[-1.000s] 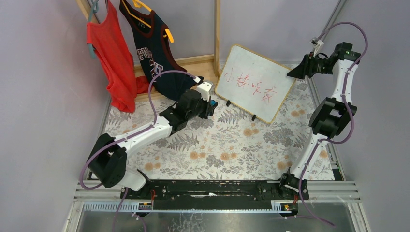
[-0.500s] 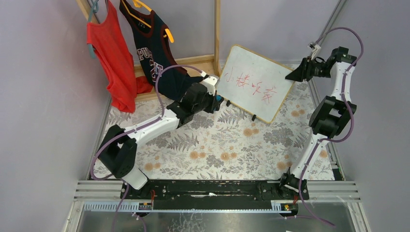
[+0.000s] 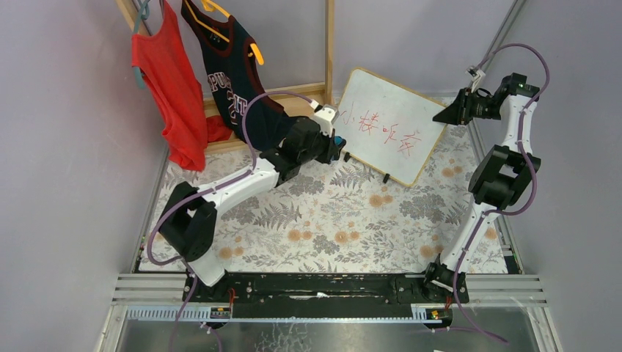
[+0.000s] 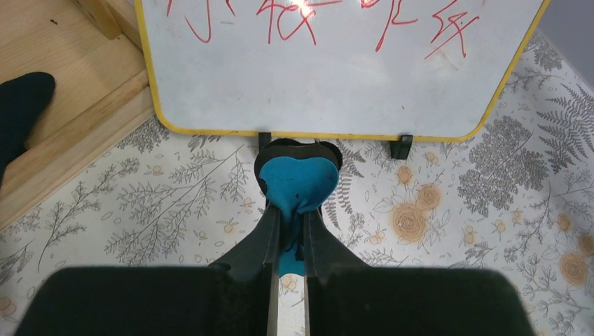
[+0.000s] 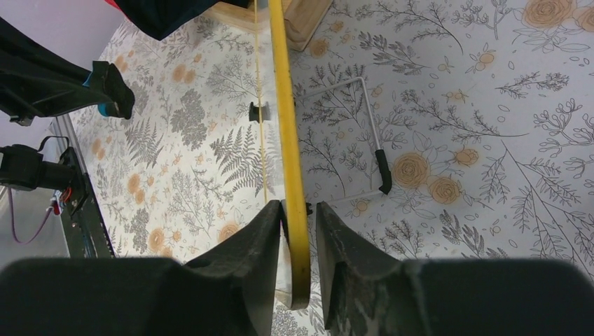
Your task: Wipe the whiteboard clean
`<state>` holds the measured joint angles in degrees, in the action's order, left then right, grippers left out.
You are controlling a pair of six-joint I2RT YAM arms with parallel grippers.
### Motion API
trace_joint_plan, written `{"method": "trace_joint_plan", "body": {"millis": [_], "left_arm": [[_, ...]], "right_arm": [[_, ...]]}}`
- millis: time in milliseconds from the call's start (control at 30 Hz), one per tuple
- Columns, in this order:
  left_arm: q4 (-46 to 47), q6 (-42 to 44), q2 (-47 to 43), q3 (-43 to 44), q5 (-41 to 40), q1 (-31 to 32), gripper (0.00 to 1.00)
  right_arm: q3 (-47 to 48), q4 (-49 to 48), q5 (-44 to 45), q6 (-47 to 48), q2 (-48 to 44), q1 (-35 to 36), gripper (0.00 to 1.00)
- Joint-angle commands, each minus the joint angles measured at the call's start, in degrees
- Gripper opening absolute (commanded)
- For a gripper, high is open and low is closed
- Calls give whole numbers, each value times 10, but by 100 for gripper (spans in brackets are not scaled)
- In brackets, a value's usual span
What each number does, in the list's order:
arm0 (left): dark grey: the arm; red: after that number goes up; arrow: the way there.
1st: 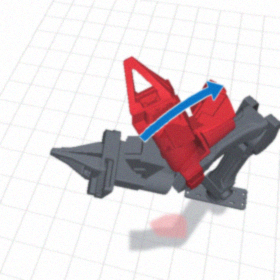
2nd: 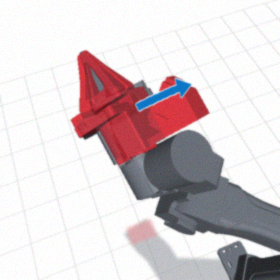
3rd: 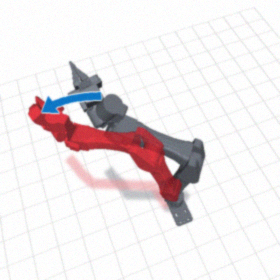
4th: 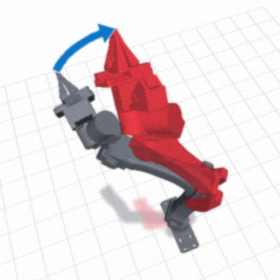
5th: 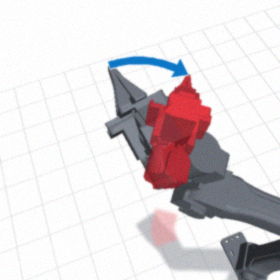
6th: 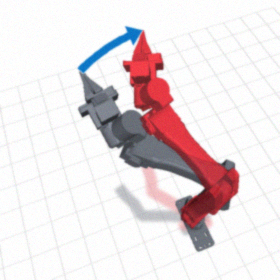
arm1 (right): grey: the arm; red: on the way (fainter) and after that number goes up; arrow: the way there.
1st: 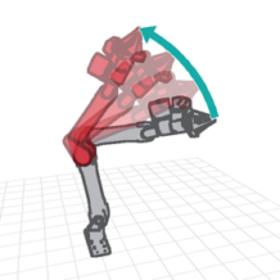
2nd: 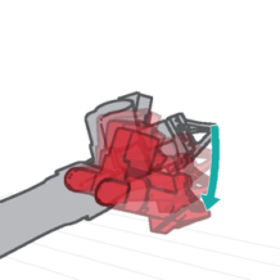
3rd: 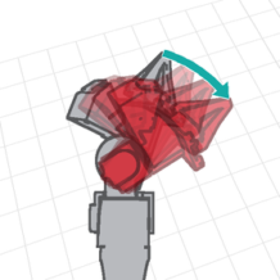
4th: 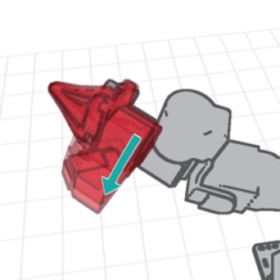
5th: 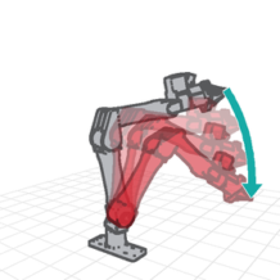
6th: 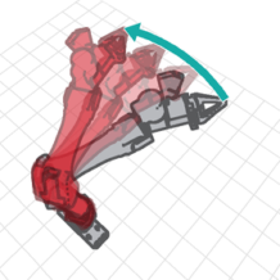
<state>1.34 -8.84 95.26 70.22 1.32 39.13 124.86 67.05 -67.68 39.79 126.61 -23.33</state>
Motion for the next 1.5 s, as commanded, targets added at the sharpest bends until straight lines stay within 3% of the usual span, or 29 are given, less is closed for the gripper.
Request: {"method": "trace_joint_plan", "body": {"millis": [0,200,367,500,800,1133,1467], "left_arm": [[38,-6,18,39,12,-5,0],[33,-5,62,92,15,-6,0],[18,-7,104,144,-2,-7,0],[21,-5,129,172,-34,-9,0],[27,20,202,251,-60,-35,0],[49,18,280,309,-8,-82,0],[82,7,316,350,0,-87,0]], "right_arm": [[2,2,-16,9,-30,5,30],[-7,5,-14,13,-34,5,20],[-20,5,-14,18,-41,6,4],[-30,6,-12,22,-46,6,0],[-43,7,-6,31,-58,5,0],[-42,9,-5,33,-54,6,0],[-44,11,1,37,-49,6,0]]}}
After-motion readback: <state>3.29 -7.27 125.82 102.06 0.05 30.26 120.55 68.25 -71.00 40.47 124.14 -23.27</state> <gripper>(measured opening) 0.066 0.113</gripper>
